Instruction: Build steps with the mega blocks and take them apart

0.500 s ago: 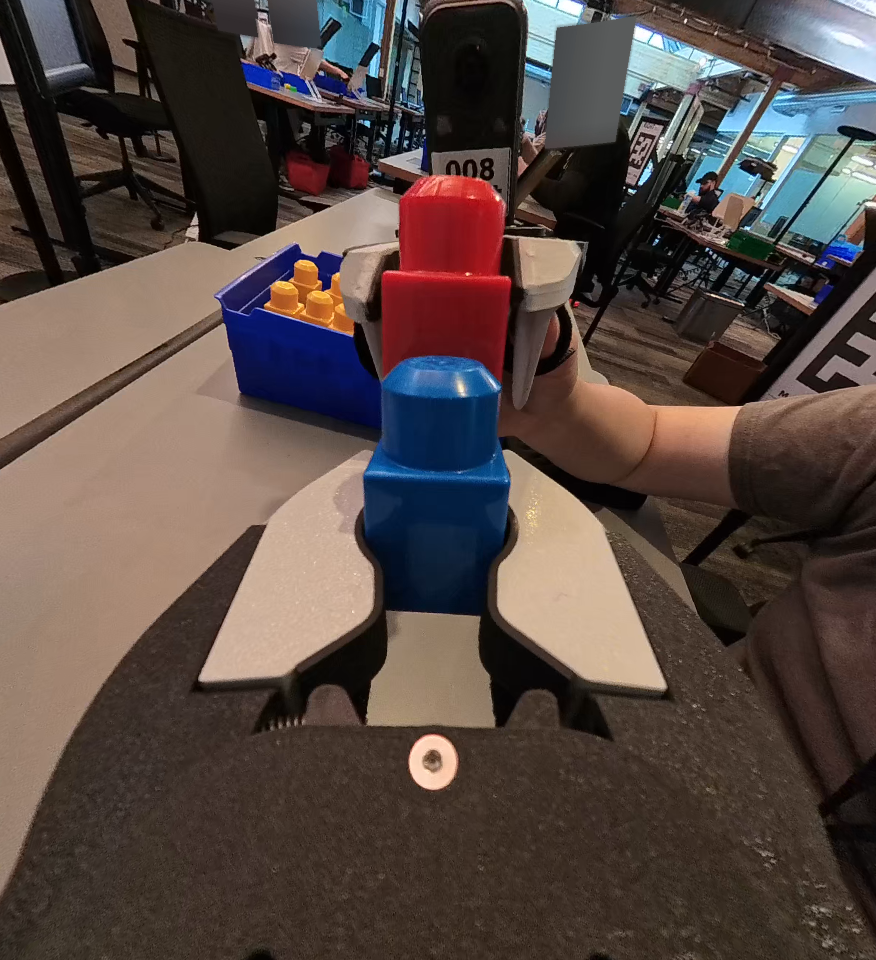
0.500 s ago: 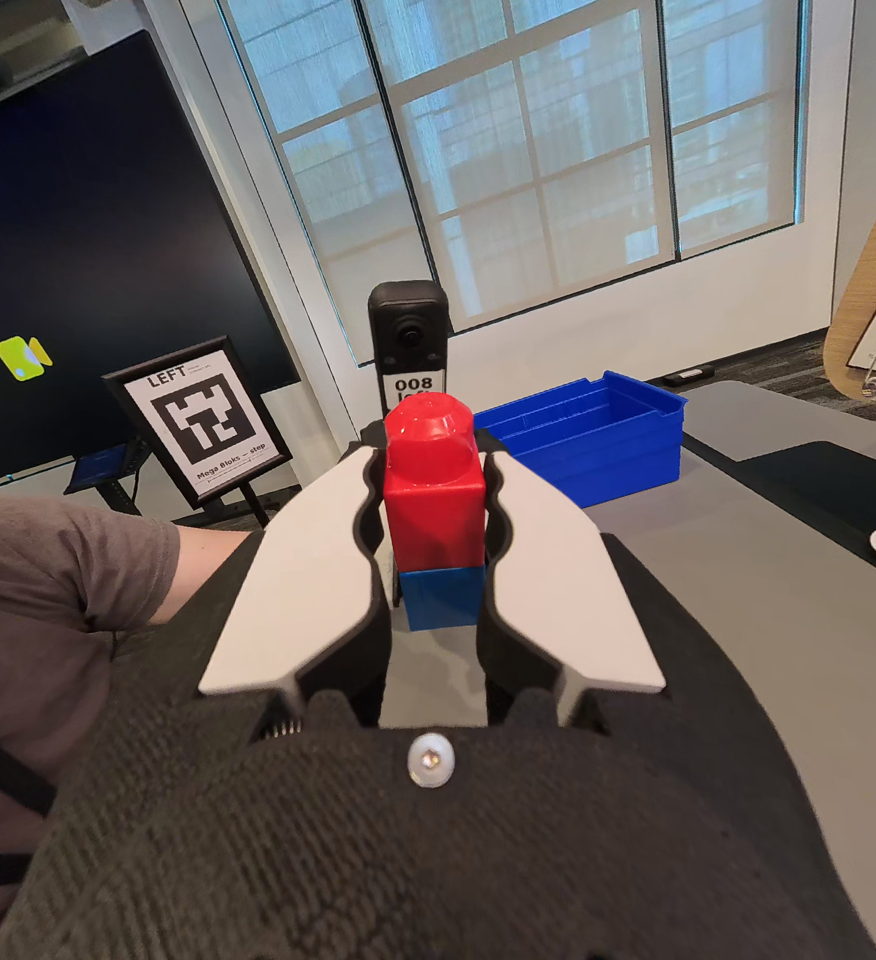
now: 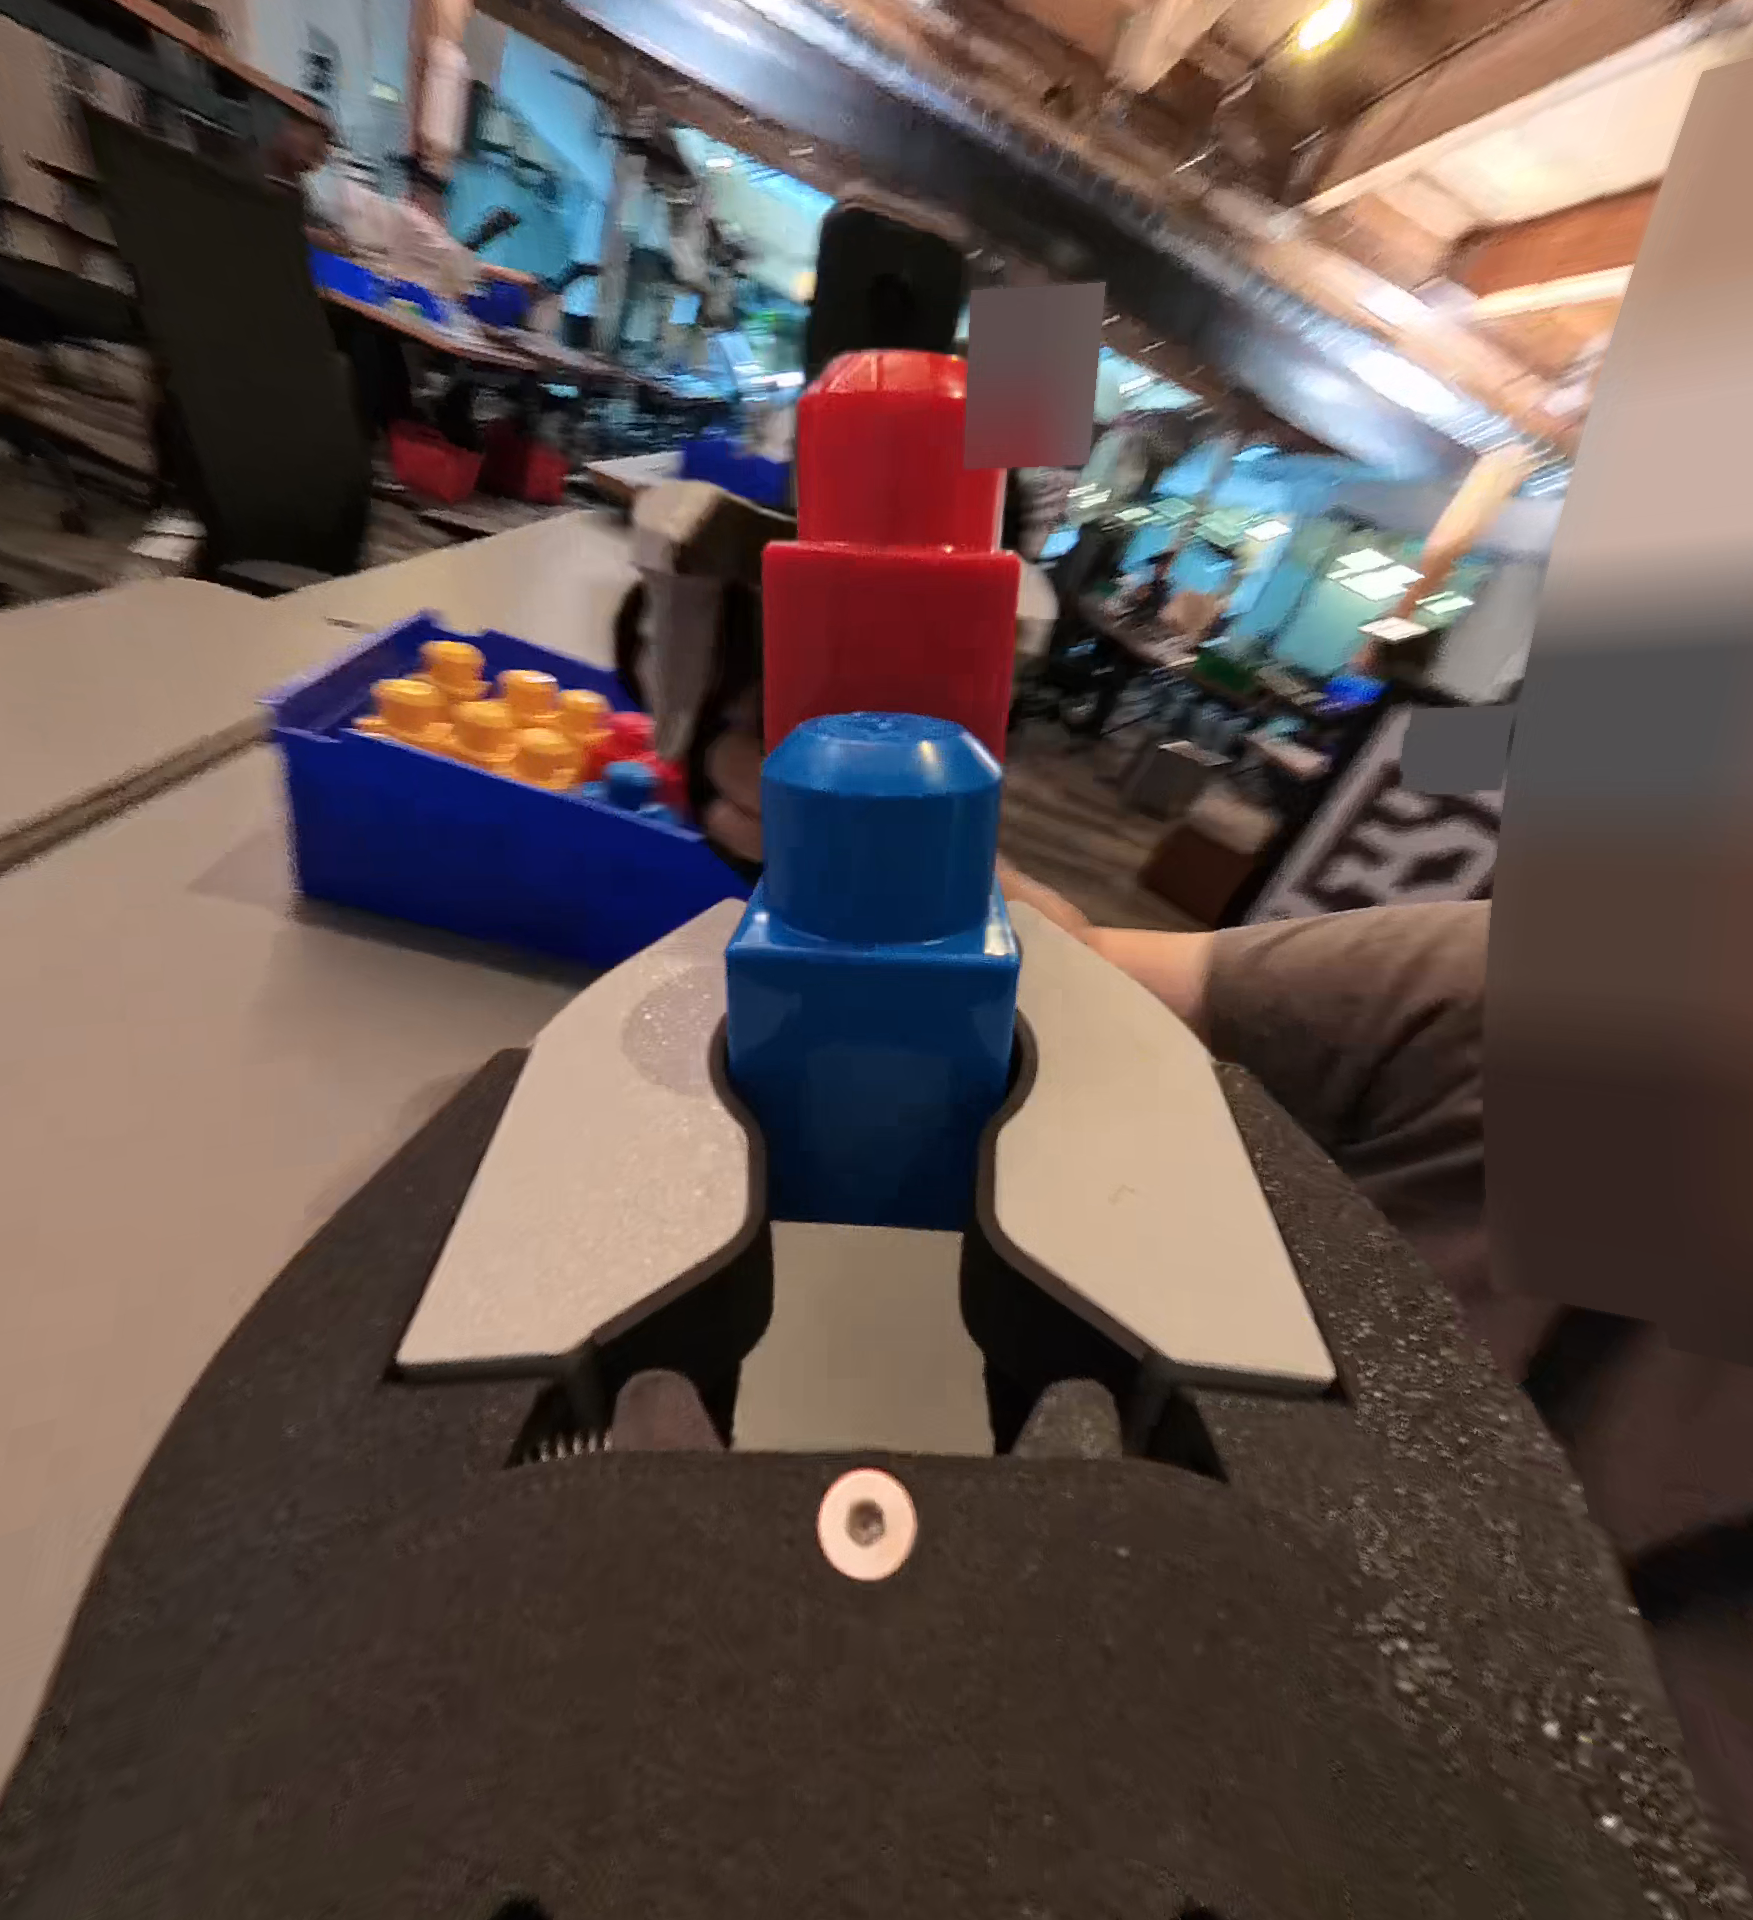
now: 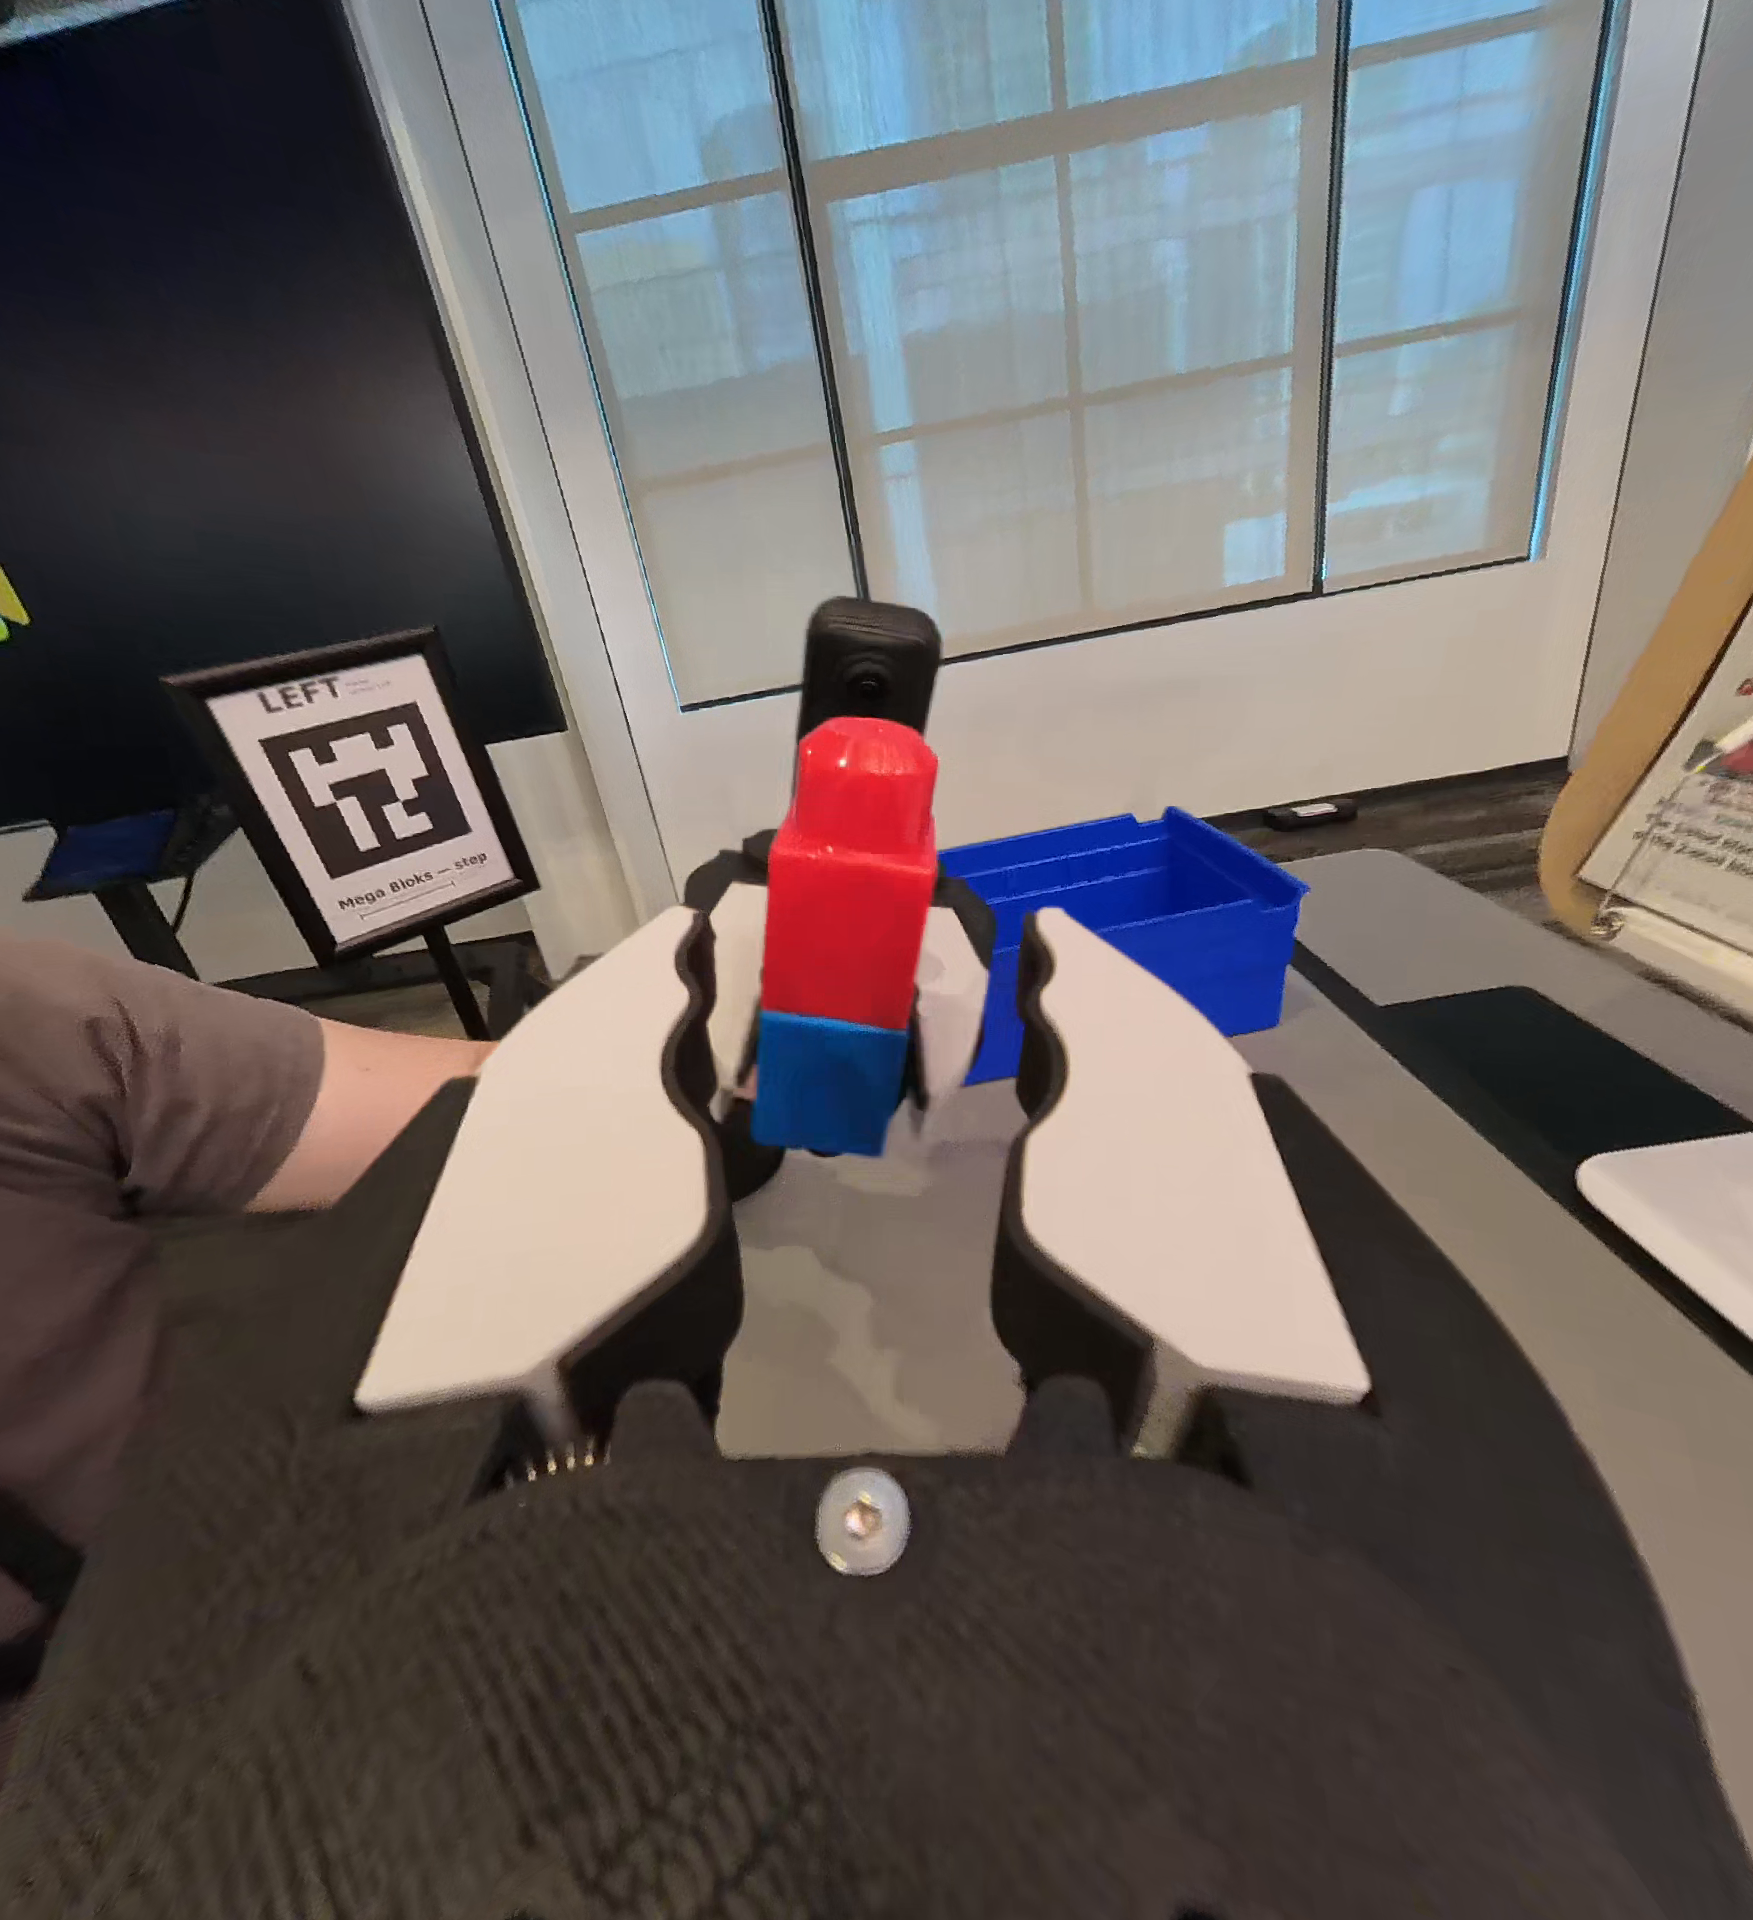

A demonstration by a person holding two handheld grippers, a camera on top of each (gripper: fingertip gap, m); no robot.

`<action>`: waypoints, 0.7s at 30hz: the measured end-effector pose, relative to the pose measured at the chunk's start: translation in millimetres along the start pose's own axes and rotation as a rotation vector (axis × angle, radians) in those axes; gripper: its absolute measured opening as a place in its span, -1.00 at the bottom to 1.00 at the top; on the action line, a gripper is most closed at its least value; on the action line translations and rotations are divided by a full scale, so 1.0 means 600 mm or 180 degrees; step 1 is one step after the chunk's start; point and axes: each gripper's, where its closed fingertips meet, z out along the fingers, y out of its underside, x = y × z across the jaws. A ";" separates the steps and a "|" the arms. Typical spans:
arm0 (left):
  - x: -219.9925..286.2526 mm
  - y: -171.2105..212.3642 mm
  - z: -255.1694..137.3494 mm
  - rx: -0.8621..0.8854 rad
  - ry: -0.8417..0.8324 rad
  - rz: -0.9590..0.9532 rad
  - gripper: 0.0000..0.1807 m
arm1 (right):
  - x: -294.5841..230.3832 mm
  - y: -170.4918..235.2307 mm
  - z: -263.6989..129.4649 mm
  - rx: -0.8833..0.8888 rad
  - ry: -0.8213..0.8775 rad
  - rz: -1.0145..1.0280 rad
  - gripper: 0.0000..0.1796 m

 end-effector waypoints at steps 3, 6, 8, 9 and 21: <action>0.053 -0.024 -0.015 0.0216 0.0830 -0.0356 -0.55 | -0.011 -0.021 -0.010 0.0048 -0.0012 -0.0096 -0.38; 0.118 -0.044 -0.043 0.0403 0.1764 -0.0425 -0.55 | -0.019 -0.029 -0.015 0.0055 -0.0039 -0.0109 -0.39; 0.147 -0.042 -0.054 0.0391 0.2075 -0.0265 -0.55 | -0.016 -0.025 -0.015 0.0020 -0.0022 -0.0088 -0.39; 0.160 -0.039 -0.056 0.0354 0.2182 -0.0199 -0.55 | -0.015 -0.022 -0.014 0.0003 -0.0028 -0.0065 -0.39; 0.132 -0.042 -0.032 0.0325 0.1538 0.0002 -0.55 | -0.023 0.019 0.001 -0.0544 0.0004 -0.0341 -0.39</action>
